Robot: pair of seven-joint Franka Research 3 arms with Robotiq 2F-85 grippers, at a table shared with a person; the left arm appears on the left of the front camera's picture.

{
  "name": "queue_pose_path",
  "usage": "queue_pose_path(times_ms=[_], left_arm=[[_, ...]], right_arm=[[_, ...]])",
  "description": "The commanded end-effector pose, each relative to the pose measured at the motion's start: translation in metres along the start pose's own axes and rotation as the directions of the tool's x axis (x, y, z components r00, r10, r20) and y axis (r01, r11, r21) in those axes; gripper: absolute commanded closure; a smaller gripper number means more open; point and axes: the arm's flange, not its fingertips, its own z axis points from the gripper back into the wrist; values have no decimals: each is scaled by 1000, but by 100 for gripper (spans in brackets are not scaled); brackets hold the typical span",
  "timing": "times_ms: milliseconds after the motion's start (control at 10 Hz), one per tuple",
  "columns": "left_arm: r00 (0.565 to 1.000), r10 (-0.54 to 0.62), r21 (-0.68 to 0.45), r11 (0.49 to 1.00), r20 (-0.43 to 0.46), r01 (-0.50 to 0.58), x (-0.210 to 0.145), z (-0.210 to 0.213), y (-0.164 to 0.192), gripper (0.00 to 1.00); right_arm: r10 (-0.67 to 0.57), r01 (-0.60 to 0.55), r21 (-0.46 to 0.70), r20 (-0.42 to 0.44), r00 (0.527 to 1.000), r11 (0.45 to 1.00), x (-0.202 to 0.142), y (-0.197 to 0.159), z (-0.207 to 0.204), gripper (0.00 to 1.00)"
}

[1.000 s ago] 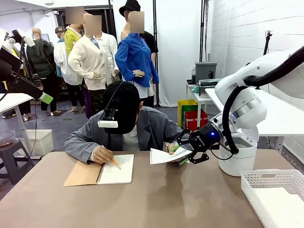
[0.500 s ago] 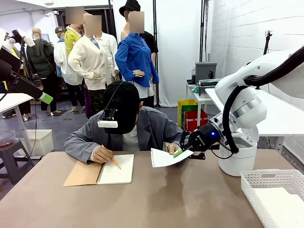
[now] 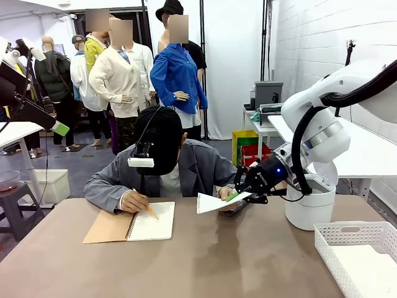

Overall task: Sort the paper based on its condition.
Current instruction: If a person hands you a paper, place it in the Organizing basket , and if it's crumpled, put it in the Trash can.

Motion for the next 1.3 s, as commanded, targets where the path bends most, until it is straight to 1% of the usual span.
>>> queue_pose_path(times_ms=[0,200,300,400,500,600,700,900,1000,1100,1200], left_arm=[[1000,0,2,1000,2,0,0,0,0,0],[1000,0,2,1000,2,0,0,0,0,0],[1000,0,2,1000,2,0,0,0,0,0],[1000,0,2,1000,2,0,0,0,0,0],[1000,0,2,1000,2,0,0,0,0,0],[1000,0,2,1000,2,0,0,0,0,0],[1000,0,2,1000,2,0,0,0,0,0],[1000,0,2,1000,2,0,0,0,0,0],[1000,0,2,1000,2,0,0,0,0,0],[1000,0,2,1000,2,0,0,0,0,0],[1000,0,2,1000,2,0,0,0,0,0]], right_arm=[[112,-112,-30,-3,994,993,-33,16,4,100],[230,-229,-69,4,973,971,-62,44,18,100],[292,-287,-118,28,956,951,-80,60,30,100],[353,-345,-165,19,935,924,-97,75,40,100],[447,-432,-240,9,895,869,-118,88,51,100],[481,-450,-311,28,876,837,-137,98,63,100],[534,-475,-401,42,844,783,-157,105,74,100],[623,-503,-534,57,780,680,-190,113,96,100],[657,-498,-593,72,750,633,-205,114,104,100],[677,-475,-652,81,731,591,-217,113,113,100],[686,-449,-702,78,723,553,-225,110,120,100]])
